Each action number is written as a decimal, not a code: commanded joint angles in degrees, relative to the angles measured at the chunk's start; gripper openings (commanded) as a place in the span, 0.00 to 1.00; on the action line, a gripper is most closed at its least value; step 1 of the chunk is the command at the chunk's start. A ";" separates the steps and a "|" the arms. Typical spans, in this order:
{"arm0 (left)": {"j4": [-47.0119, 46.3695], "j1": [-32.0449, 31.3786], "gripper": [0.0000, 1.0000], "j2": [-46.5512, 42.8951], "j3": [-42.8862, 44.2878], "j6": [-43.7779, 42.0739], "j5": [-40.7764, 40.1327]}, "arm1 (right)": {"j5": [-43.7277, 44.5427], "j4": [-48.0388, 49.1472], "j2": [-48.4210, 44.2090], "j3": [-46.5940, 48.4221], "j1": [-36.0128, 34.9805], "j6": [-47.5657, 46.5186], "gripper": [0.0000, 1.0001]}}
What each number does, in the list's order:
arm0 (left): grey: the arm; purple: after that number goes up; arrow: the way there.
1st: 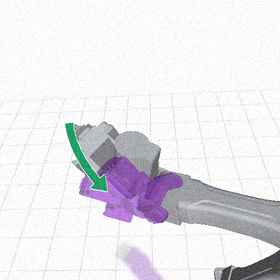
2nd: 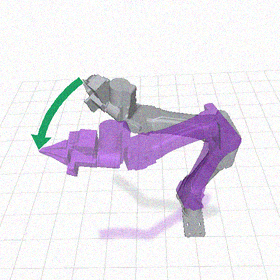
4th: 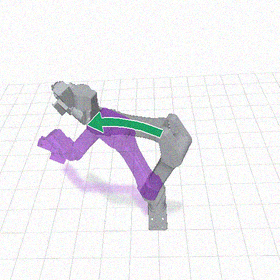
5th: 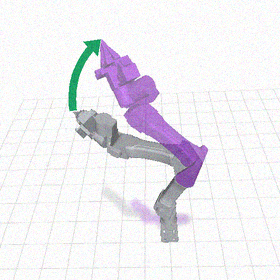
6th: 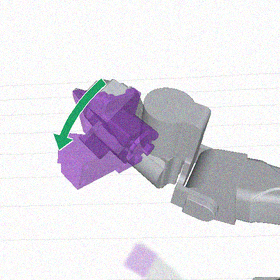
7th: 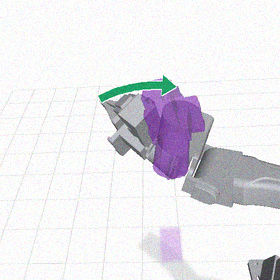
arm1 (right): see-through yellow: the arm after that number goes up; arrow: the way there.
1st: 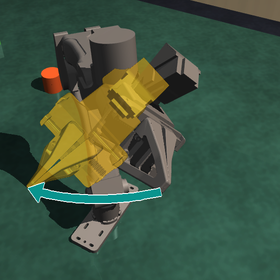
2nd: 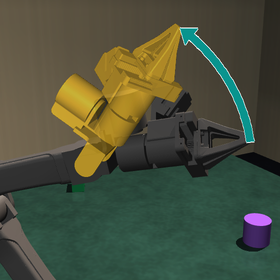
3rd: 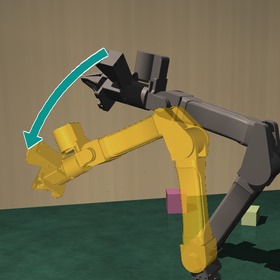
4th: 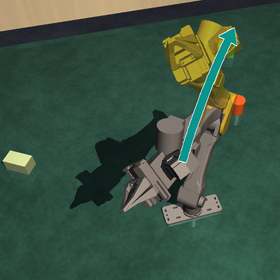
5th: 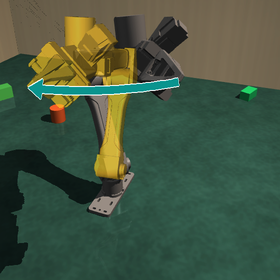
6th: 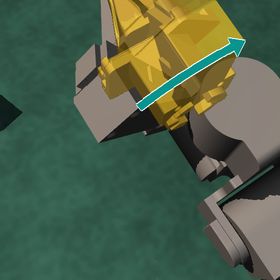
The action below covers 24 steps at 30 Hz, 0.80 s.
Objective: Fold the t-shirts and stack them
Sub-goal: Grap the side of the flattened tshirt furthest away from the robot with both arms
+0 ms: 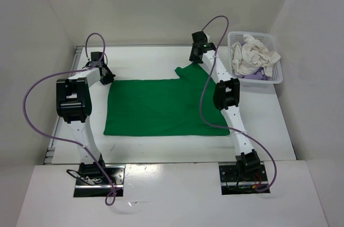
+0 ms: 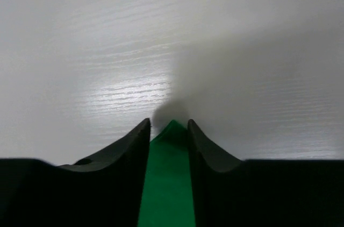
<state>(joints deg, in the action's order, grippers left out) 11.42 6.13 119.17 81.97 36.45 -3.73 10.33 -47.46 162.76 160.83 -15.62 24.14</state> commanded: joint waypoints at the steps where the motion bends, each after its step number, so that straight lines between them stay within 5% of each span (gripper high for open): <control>1: -0.35 0.20 0.02 -1.05 -0.59 0.90 0.65 | 0.57 -2.28 -0.25 0.27 -0.38 -0.50 0.37; 4: -0.96 0.20 0.02 -0.52 -0.59 0.91 1.18 | 1.10 -2.28 -0.25 0.27 -0.38 -0.50 0.30; 9: -0.96 0.20 0.02 -0.52 -0.59 1.43 1.71 | 1.10 -2.81 -0.77 1.58 0.15 0.02 0.05; 15: -1.56 0.20 0.01 -4.72 -1.46 0.64 -1.54 | 1.10 -3.34 -8.14 -1.47 1.28 0.03 0.01; 24: -2.80 0.20 0.01 -11.93 -6.55 -1.55 -1.63 | -4.70 6.05 -38.34 -45.55 5.51 0.03 0.00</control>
<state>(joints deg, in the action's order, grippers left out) 11.05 6.13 112.88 77.67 36.38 -4.58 7.09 -46.74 136.94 124.33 -11.25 24.34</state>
